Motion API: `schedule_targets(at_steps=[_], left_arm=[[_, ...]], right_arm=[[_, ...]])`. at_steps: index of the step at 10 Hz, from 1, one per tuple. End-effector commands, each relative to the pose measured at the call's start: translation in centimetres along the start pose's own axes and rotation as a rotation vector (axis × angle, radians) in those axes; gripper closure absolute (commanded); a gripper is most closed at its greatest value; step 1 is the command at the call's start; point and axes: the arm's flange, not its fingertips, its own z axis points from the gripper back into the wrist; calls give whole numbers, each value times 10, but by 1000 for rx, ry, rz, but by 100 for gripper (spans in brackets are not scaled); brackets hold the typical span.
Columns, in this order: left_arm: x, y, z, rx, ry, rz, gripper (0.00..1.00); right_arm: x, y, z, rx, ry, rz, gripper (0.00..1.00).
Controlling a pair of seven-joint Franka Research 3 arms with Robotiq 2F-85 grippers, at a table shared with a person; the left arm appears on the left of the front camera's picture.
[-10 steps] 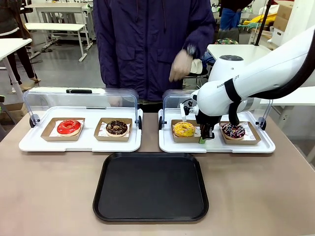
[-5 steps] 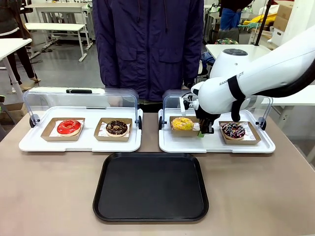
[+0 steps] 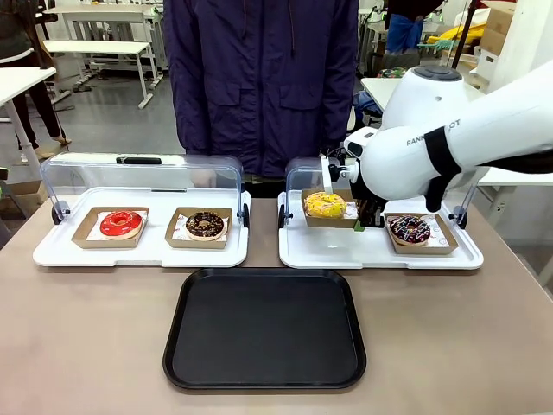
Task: Move the third donut from the left to the tray.
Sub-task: Pick up the Paper togo box containing the Donut indicated by the person and place it on the Handle tray.
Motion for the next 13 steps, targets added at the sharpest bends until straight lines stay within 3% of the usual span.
schedule_targets(at_steps=[1, 7, 13], left_arm=[[3, -1, 1, -5, 10, 4, 0], [3, -1, 1, -5, 10, 4, 0], [3, -1, 1, -5, 10, 4, 0]], right_arm=[[2, 32, 18, -49, 9, -57, 98], [40, 111, 51, -41, -24, -100, 98], [86, 187, 56, 35, -21, -15, 98]])
